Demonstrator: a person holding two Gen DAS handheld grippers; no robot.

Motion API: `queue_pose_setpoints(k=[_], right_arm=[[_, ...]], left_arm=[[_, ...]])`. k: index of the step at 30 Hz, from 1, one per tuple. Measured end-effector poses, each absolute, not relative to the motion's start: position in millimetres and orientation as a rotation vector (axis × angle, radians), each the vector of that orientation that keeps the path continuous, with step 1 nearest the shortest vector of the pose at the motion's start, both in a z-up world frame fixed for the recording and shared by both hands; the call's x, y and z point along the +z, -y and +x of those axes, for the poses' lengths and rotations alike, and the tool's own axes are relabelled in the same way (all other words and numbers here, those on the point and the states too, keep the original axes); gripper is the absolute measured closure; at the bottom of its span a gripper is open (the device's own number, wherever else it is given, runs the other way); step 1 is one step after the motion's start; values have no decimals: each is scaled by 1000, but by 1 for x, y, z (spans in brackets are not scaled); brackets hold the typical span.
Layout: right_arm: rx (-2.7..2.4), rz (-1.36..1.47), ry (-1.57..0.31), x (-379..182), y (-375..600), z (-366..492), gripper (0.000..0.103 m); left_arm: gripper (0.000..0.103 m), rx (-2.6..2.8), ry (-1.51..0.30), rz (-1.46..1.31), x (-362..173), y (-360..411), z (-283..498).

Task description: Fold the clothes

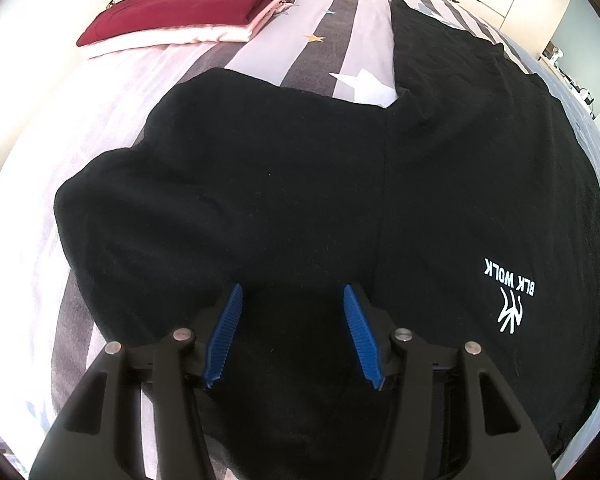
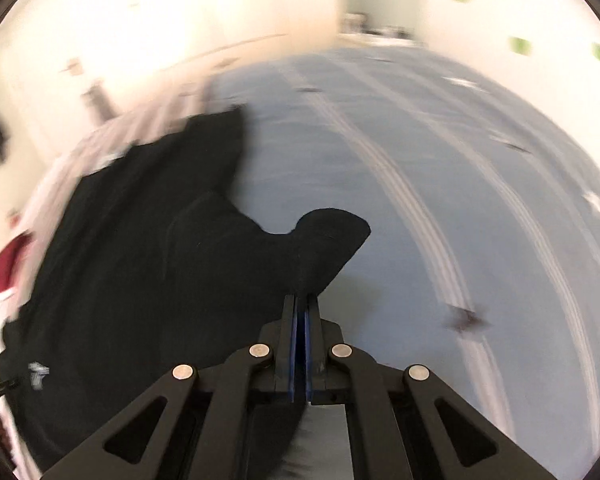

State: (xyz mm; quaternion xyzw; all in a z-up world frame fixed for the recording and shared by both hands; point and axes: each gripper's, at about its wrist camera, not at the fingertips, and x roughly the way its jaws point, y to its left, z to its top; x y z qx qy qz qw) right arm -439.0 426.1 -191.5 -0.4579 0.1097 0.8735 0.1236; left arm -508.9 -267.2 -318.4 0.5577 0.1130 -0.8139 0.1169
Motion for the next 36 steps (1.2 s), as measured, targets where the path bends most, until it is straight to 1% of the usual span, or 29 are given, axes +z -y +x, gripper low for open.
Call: queue_pose_setpoints(k=[2,7,11,13,14,16,17,18,21,22,24,26,28,30,32,35,36], right_arm=[[2397,-1358,-335,-204,-466,-416,101],[2100,-1496,-308,-256,-512,-392,100],[2128,-1426,-394,-254,-516,-394,99],[2212,-1389,-413,-245,-503,-404,99],[2266,-1381,-421,-240,-492,-412,96],[2373,-1386,-409,-235,-466,-430,88],[2420,-1395,-395,-234,-452,-440,83],[2461,-1412,-377,-236,-436,-450,81],[2561,-1474,-305,-244,-392,-480,81],[2582,-1489,-280,-248,-379,-492,81],[2623,-1508,-227,-253,-354,-512,81],[2631,-1515,-192,-260,-341,-528,81],[2624,-1513,-190,-265,-335,-543,81],[2609,-1512,-189,-267,-335,-556,77],[2602,-1500,-171,-266,-338,-566,77],[2596,-1475,-130,-263,-343,-582,77],[2599,-1465,-120,-262,-344,-590,73]], left_arm=[[53,-2378,-339,1635,-318,268,-509],[53,-2370,-369,1643,-315,275,-513],[53,-2377,-386,1643,-311,280,-513],[53,-2386,-399,1631,-307,283,-515],[53,-2390,-406,1626,-306,285,-516],[53,-2401,-414,1609,-301,287,-519],[53,-2413,-411,1599,-298,287,-521],[53,-2435,-399,1588,-294,286,-526],[53,-2499,-354,1567,-286,284,-541],[53,-2517,-338,1564,-284,281,-535],[53,-2544,-317,1558,-280,271,-494],[53,-2549,-307,1552,-285,272,-508],[53,-2554,-312,1543,-304,261,-524],[53,-2560,-316,1533,-323,250,-540],[53,-2569,-318,1524,-339,240,-558],[53,-2606,-307,1504,-342,235,-597],[53,-2620,-306,1487,-342,235,-610]])
